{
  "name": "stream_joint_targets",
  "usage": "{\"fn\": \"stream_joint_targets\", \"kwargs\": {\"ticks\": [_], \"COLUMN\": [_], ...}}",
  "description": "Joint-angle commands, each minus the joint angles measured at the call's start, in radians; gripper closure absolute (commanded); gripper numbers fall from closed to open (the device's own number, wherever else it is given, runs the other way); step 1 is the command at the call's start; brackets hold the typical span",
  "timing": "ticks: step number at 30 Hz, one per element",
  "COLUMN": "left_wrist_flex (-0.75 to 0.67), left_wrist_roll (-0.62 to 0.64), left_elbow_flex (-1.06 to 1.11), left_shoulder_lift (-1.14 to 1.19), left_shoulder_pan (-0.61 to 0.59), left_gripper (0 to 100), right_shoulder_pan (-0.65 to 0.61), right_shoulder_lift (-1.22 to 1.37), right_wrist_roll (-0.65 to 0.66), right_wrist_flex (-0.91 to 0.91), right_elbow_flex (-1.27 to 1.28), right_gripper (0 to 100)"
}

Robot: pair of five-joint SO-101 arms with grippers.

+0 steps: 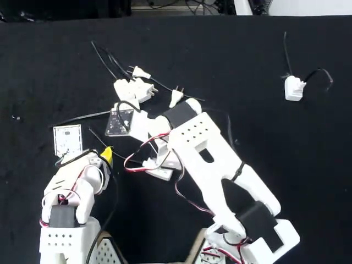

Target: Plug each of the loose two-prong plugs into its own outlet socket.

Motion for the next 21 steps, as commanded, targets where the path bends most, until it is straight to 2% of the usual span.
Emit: {"fn": "stream_joint_targets", "kwargs": {"ticks": [1,21], "left_wrist_flex": [0.002,0.002], "left_wrist_roll": [-0.008,-0.008], "left_elbow_flex": [-0.061,-0.061], "left_shoulder_lift": [-0.009,-0.009], "left_shoulder_pan": [0.008,0.008], "left_gripper": [81,81], "right_shoulder_pan": [0.026,0.025], "right_shoulder_lift": [-0.002,-0.002], "right_wrist_roll": [-0.009,-0.002], "right_wrist_flex": [-0.029,-0.106], "right_elbow_flex": [-0.038,0.085], "right_gripper": [98.8,98.8]}}
